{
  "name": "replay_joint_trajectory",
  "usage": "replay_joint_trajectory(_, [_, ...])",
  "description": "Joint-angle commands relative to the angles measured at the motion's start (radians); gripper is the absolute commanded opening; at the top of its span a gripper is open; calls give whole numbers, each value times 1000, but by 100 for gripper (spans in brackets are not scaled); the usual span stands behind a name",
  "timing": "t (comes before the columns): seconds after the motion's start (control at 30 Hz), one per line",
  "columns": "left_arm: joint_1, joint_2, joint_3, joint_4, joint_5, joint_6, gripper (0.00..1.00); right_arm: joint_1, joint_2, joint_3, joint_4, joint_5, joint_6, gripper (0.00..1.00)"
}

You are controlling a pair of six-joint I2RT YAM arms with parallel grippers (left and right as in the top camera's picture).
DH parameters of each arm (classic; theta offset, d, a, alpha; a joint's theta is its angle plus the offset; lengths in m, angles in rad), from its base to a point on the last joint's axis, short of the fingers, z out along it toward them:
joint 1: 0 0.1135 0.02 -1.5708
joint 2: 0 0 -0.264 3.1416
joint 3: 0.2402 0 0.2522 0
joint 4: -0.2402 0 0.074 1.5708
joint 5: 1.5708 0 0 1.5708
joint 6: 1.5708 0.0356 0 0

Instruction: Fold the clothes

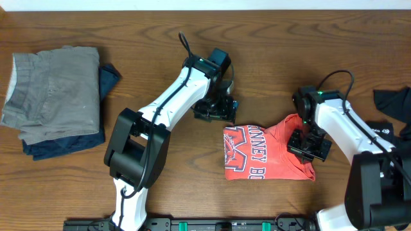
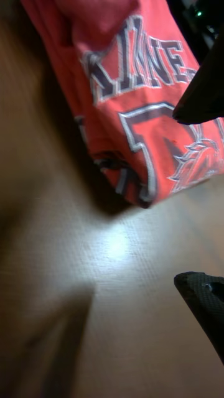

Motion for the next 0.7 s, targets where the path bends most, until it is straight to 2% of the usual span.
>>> replay_joint_trajectory(0.0, [0,13,-6,32,-2,72,77,-4,-104,-3,4,-93,-84,1])
replay_joint_trajectory(0.27, [0,23,-6,100,-5,82,80,-3,-362,-3,4,-121,-209,5])
replay_joint_trajectory(0.5, [-7,42,-6,129,-5,85,81,26,-353,-87,16,-297,-253,5])
replay_joint_trajectory(0.67, [-25,93,-6,106,-4,100,81,68,-351,-233,90,-306,-178,5])
